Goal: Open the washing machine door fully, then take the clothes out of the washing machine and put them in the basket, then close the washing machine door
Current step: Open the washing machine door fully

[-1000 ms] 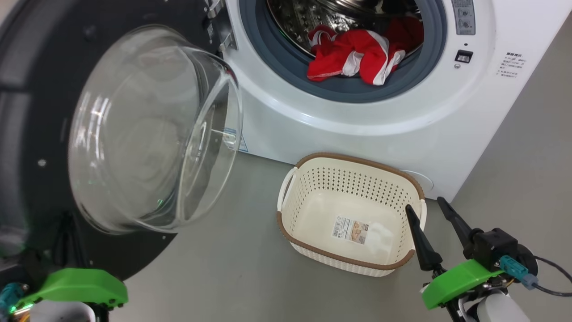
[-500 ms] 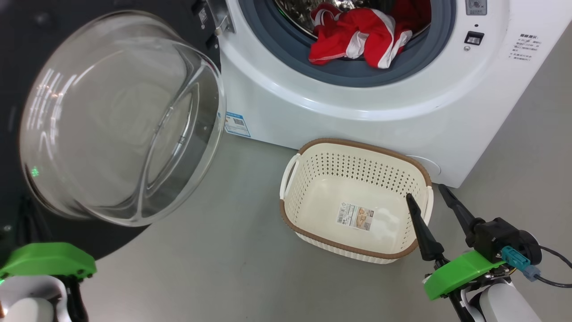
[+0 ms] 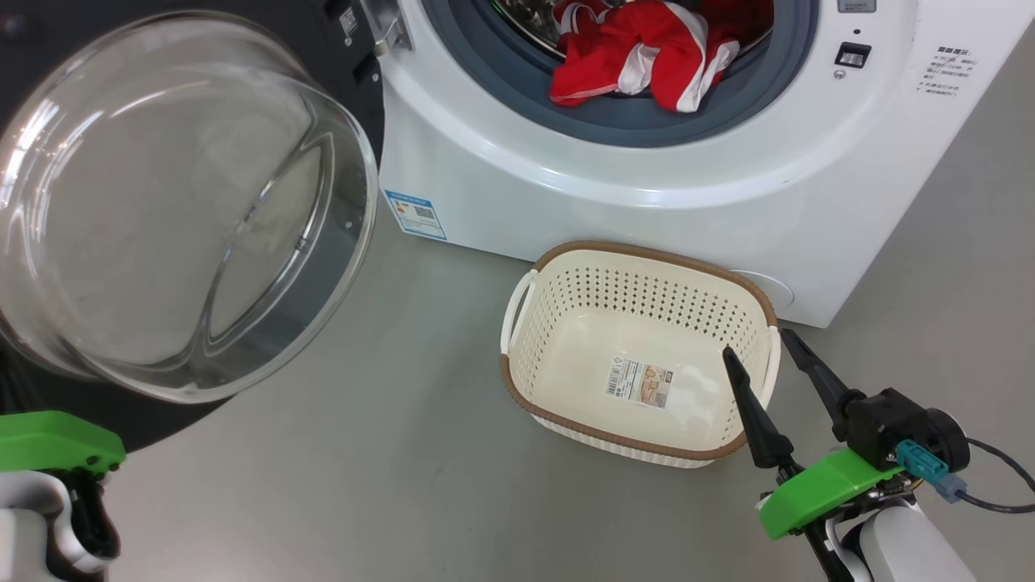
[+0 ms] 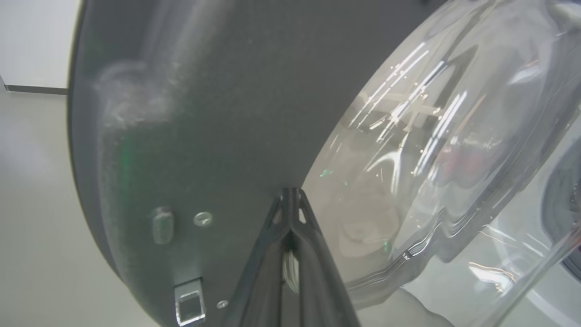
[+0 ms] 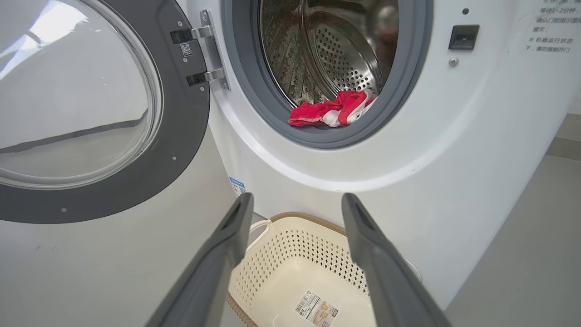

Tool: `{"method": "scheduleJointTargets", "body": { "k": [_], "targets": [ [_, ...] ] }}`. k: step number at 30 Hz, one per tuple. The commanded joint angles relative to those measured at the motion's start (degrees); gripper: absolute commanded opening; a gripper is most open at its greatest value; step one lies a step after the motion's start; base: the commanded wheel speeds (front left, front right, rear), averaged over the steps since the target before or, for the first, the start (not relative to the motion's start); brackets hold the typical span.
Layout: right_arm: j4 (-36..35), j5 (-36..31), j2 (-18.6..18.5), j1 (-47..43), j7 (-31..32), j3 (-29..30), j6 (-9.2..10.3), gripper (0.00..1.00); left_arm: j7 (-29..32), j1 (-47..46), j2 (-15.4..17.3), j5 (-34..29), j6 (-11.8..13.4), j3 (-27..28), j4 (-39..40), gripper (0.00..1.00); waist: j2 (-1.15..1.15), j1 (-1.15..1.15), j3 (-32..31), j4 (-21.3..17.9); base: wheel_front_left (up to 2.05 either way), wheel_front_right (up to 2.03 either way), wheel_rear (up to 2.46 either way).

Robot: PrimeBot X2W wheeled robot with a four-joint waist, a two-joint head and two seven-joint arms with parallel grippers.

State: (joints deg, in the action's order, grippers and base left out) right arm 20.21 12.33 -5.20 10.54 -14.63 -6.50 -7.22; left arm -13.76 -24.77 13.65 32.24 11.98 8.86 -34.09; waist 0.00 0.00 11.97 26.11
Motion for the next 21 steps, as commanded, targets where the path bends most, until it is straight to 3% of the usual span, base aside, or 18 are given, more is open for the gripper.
{"method": "scheduleJointTargets", "body": {
  "k": [1, 9, 11, 13, 21],
  "targets": [
    [-1.24, -0.36, -0.03, 1.56, -0.37, -1.67, -0.26, 1.0, -0.67, -2.06, 3.58, 0.12, -0.21, 2.85, 0.29, 0.0, 0.0, 0.0, -0.05, -0.09, 0.0, 0.0, 0.0],
    [-0.86, -0.04, 0.1, 1.39, -0.37, -1.6, -0.26, 1.0, -1.2, -2.07, 2.5, -1.55, -0.88, 4.78, 1.86, 0.0, 0.0, 0.0, -0.77, -0.36, 0.0, 0.0, 0.0],
    [-0.82, 0.02, 0.36, 1.25, -0.37, -1.52, -0.26, 1.0, -1.21, -1.12, 1.65, -1.85, -1.07, 4.79, 3.59, 0.41, 0.0, 0.0, -1.4, -0.45, 0.0, 0.0, 0.0],
    [-0.78, 0.18, 0.78, 0.88, -0.37, -1.56, -0.26, 1.0, -1.22, 0.59, 0.66, -2.48, -1.11, 4.25, 8.38, 1.0, 0.0, 0.0, -2.43, -0.67, 0.0, 0.0, 0.0],
    [-1.92, 0.52, 1.77, 0.12, -0.37, -0.93, -0.26, 1.0, 1.11, 5.88, 1.54, -7.62, 0.55, -0.19, 28.02, 1.0, 0.0, 0.0, -5.24, -2.68, 0.0, 0.0, 0.0]
  ]
}}
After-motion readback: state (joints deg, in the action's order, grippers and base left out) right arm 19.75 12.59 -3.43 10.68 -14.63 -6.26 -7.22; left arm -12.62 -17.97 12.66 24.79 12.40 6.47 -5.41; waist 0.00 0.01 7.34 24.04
